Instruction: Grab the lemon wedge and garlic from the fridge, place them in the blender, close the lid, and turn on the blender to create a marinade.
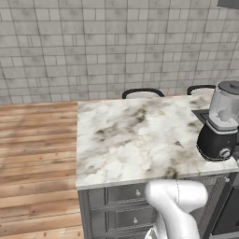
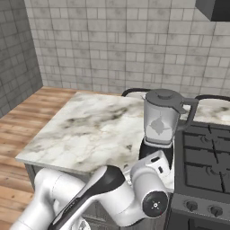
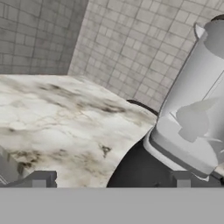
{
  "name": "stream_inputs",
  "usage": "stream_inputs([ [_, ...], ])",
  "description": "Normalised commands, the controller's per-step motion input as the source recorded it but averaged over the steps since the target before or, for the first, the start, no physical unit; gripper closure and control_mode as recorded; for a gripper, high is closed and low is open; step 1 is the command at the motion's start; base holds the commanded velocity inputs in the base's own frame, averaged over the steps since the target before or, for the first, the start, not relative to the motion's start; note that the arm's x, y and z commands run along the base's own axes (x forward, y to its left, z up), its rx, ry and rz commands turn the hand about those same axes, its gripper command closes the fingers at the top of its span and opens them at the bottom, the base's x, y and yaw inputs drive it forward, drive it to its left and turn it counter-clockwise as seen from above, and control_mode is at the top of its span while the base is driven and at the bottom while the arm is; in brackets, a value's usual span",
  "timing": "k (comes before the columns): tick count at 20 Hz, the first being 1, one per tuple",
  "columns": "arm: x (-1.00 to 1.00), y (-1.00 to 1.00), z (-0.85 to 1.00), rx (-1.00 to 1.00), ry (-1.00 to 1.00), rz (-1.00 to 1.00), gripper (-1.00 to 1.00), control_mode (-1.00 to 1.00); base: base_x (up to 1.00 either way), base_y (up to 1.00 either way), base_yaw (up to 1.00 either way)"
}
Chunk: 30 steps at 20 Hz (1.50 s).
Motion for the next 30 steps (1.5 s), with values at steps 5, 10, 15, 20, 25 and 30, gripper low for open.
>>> stream_inputs([
  [5,0.39,-0.02,-0.25,0.02,0.00,0.11,-1.00,-1.00,0.00,0.00,0.00],
  [10,0.26,-0.14,-0.36,0.02,0.00,0.12,-1.00,-1.00,0.00,0.00,0.00],
  [15,0.28,-0.39,-0.29,0.03,0.00,0.10,-1.00,-1.00,0.00,0.00,0.00],
  [20,0.33,-0.22,-0.29,0.01,0.00,0.08,-1.00,-1.00,0.00,0.00,0.00],
  [25,0.28,-0.31,-0.30,0.01,0.00,0.07,-1.00,-1.00,0.00,0.00,0.00],
  [30,0.32,-0.12,-0.21,0.00,0.00,0.06,-1.00,-1.00,0.00,0.00,0.00],
])
